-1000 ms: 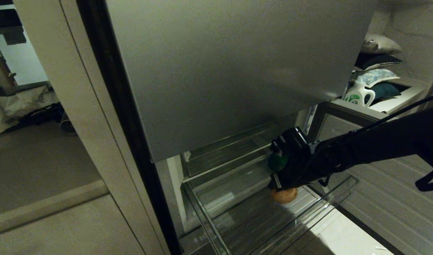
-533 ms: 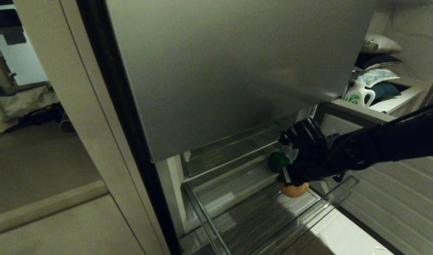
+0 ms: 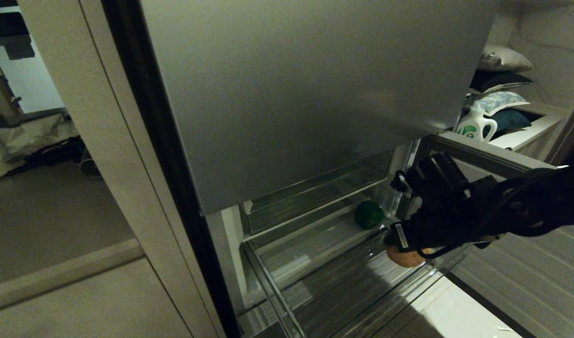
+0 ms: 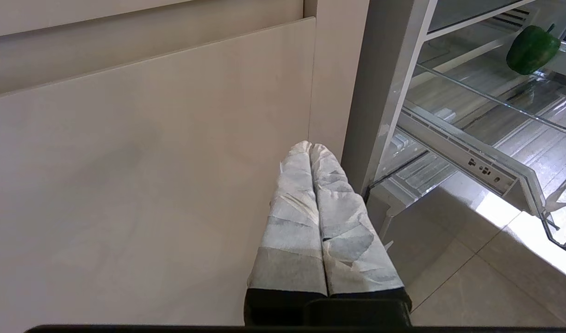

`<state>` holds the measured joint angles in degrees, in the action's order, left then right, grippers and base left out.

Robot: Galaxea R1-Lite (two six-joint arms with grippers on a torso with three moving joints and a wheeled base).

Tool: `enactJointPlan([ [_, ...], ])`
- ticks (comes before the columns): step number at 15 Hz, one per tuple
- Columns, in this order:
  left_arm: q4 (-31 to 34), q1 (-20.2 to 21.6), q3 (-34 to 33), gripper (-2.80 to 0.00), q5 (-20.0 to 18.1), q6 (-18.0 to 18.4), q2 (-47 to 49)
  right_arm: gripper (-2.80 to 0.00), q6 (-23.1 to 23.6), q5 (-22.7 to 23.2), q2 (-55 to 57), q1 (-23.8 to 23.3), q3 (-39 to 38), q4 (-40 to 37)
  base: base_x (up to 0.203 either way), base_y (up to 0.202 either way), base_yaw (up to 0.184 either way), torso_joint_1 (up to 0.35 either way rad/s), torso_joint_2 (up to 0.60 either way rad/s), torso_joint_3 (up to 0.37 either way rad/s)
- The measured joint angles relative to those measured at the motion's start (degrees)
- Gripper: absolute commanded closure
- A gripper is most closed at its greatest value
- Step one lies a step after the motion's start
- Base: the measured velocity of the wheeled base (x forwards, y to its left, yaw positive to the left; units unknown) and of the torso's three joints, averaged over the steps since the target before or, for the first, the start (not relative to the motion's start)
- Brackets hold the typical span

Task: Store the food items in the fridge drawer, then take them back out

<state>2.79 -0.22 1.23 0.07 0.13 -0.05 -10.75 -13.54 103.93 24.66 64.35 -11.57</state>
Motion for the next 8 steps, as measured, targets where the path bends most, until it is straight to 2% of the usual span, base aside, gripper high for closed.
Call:
enactJointPlan([
  [3,0.0,0.0,0.0,0.0,0.0,0.0,0.0,0.0,0.0,-0.2,-3.3,0.0,-1.9,0.0,0.0,0.0,0.0,0.0,0.0,0.0],
  [8,0.0,0.0,0.0,0.0,0.0,0.0,0.0,0.0,0.0,-4.9,-9.0,-0.1,-5.0,0.1,0.0,0.0,0.0,0.0,0.0,0.0],
])
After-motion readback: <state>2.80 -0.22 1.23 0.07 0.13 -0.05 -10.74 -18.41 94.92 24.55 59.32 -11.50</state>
